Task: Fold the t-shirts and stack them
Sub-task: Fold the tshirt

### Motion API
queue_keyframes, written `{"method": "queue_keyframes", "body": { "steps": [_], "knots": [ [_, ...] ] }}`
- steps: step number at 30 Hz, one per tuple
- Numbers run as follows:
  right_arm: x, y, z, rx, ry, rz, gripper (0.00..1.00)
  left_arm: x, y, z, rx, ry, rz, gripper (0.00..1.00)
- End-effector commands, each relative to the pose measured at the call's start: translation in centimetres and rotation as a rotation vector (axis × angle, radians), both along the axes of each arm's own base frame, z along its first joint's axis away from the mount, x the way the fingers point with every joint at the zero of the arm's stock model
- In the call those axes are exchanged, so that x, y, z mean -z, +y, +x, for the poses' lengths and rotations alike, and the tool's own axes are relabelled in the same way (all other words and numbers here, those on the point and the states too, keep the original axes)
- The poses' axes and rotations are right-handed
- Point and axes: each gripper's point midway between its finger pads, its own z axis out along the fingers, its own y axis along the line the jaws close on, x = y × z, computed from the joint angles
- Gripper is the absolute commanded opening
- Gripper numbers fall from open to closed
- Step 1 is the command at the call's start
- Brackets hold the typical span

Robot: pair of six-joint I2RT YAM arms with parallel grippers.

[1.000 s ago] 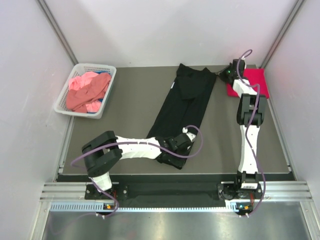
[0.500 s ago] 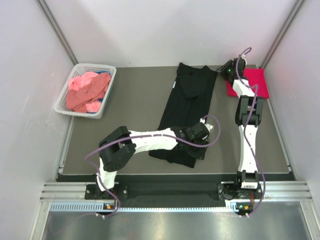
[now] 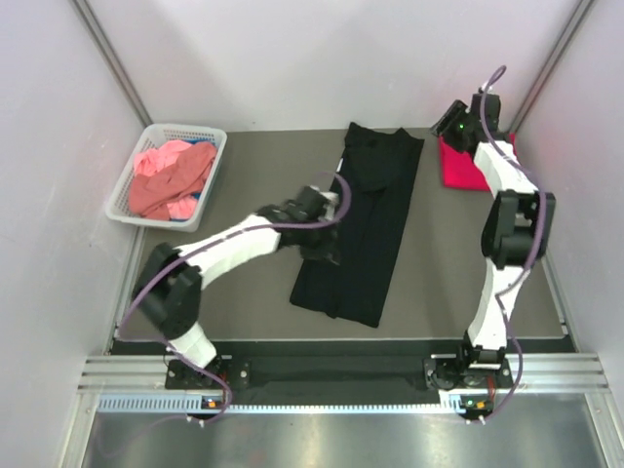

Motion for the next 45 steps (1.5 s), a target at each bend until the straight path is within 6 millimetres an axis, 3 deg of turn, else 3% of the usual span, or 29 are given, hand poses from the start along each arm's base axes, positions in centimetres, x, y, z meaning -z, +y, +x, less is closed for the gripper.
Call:
{"method": "queue_keyframes", "body": {
  "steps": [1, 3, 4, 5, 6, 7, 8, 11, 13, 17, 24, 34, 40, 45],
  "knots": [
    [-5.1, 4.4, -6.9, -0.074, 0.044, -0.064, 0.57, -0.9, 7.9, 2.9, -0.173, -0.023, 0.057, 0.45],
    [-3.8, 6.4, -11.5, -0.123, 0.128, -0.064, 0.57, 0.1, 10.7, 2.6, -0.213, -0.002, 0.11, 0.46],
    [-3.0, 8.5, -13.7, -0.169, 0.17, -0.067, 0.58, 0.6, 12.2, 3.1, -0.253, 0.01, 0.12, 0.45],
    [-1.3, 8.9, -17.2, -0.16, 0.235, -0.065, 0.58, 1.1, 12.8, 2.9, -0.257, 0.034, 0.114, 0.45],
    [-0.6, 9.7, -18.9, -0.167, 0.247, -0.067, 0.58, 2.3, 13.5, 2.1, -0.256, 0.069, 0.125, 0.45],
    [0.0, 11.6, -20.9, -0.209, 0.255, -0.077, 0.58, 2.6, 14.0, 2.0, -0.263, 0.087, 0.113, 0.45],
    [1.3, 11.7, -23.9, -0.21, 0.297, -0.083, 0.58, 2.8, 13.7, 1.5, -0.246, 0.105, 0.086, 0.46],
    [3.4, 13.8, -29.8, -0.256, 0.358, -0.057, 0.58, 4.0, 13.0, 0.4, -0.217, 0.153, 0.035, 0.48],
    [4.0, 15.5, -32.6, -0.31, 0.373, -0.029, 0.58, 4.6, 12.8, -0.1, -0.21, 0.188, 0.027, 0.48],
    [4.4, 14.6, -37.3, -0.3, 0.364, -0.066, 0.57, 6.0, 14.3, 0.0, -0.251, 0.169, 0.107, 0.49],
    [7.3, 15.7, -42.3, -0.338, 0.403, 0.057, 0.53, 6.7, 12.9, -1.5, -0.201, 0.229, 0.007, 0.48],
    [10.0, 18.4, -45.8, -0.398, 0.461, 0.11, 0.52, 9.1, 13.9, -3.7, -0.211, 0.298, 0.043, 0.39],
    [11.3, 19.6, -47.6, -0.419, 0.522, 0.071, 0.51, 9.3, 14.2, -4.2, -0.225, 0.311, 0.051, 0.12],
    [12.1, 18.9, -49.2, -0.388, 0.546, 0.021, 0.49, 8.6, 14.2, -4.6, -0.252, 0.305, 0.027, 0.05]
  ]
}}
